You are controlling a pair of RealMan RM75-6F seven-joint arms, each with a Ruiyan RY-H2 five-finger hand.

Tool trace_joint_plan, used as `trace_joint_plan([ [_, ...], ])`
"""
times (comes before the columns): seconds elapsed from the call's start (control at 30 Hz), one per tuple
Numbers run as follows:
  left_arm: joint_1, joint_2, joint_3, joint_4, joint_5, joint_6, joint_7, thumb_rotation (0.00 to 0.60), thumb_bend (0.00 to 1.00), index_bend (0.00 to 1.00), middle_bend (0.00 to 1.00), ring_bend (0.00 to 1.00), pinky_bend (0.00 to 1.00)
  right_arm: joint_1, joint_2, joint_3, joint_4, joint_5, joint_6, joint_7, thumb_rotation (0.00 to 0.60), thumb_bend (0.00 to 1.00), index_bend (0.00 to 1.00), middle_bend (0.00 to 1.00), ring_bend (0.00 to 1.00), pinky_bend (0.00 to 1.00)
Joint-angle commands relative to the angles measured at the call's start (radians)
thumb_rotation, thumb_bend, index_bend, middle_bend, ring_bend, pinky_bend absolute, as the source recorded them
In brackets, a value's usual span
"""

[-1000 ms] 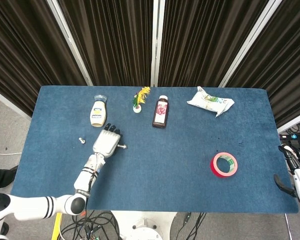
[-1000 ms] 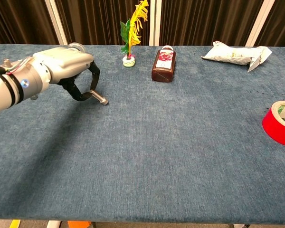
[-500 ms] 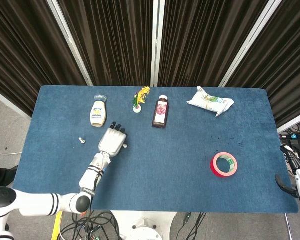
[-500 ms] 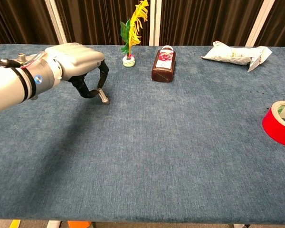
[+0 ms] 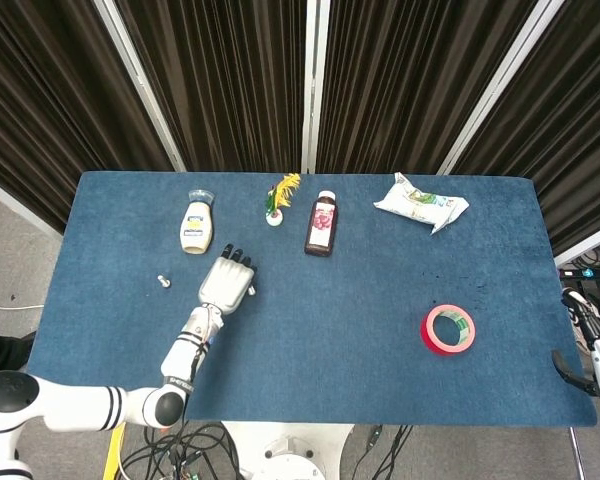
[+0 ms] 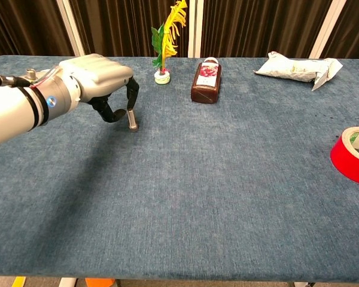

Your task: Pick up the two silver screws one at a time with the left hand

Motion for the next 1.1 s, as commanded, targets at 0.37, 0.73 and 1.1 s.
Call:
trace_joint_plan([
  [0.37,0.181,0.197,-0.012,-0.174,0.29,0.23,-0.33,0.6,0.27,0.23,0.26,0.16,0.13,0.007,0.016,0.008,0.006,0.013,-0.015,0.015,0.6,0.28,0.06,0.17,0.0,0.04],
  [0.73,0.512,0.464,0.095,-0.137,0.484,0.458,-0.753,0.6,0.2,0.27,0.26,0.13,0.07,0.02,0.02,0.008,0.006,0.001,-0.027,0.024,0.6,0.18,0.06,0.14,0.0,0.04],
  [1.1,0.765,0.506,0.238,-0.067,0.614,0.589,-0.943,0.6,0.19,0.29,0.25,0.13,0.06,0.01,0.002,-0.002,-0.029,-0.03,0.007,-0.023,0.6,0.2,0.06,0.14,0.0,0.04],
])
